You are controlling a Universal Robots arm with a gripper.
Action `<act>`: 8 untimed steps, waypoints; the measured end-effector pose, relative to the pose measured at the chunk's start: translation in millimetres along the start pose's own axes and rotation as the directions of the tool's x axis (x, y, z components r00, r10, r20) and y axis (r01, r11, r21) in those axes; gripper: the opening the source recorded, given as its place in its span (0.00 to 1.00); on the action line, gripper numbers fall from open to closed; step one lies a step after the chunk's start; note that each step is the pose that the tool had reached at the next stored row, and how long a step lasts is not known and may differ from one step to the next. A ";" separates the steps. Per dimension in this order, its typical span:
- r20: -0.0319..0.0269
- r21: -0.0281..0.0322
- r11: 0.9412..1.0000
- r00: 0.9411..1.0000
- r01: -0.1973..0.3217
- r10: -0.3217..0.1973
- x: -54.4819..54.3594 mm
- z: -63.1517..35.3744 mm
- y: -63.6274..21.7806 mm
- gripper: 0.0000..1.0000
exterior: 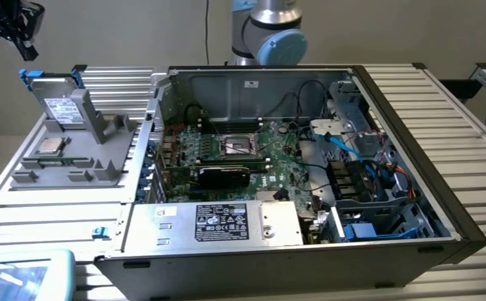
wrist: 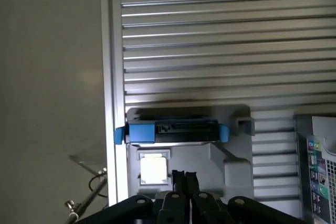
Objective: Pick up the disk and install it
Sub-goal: 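Reach for the disk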
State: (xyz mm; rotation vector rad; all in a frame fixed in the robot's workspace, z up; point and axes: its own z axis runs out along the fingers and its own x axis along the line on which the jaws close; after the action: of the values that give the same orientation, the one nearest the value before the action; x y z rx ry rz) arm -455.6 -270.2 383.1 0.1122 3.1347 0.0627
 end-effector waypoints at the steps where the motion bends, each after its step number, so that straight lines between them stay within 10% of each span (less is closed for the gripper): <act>1: 0.000 0.000 1.000 1.000 0.000 0.000 3.4 0.1 2.4 0.11; 8: -0.004 0.002 1.000 1.000 0.000 0.000 18.0 0.7 21.0 0.11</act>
State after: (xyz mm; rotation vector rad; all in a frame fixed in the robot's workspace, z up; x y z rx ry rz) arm -472.1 -248.0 383.2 0.1125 3.1386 0.0592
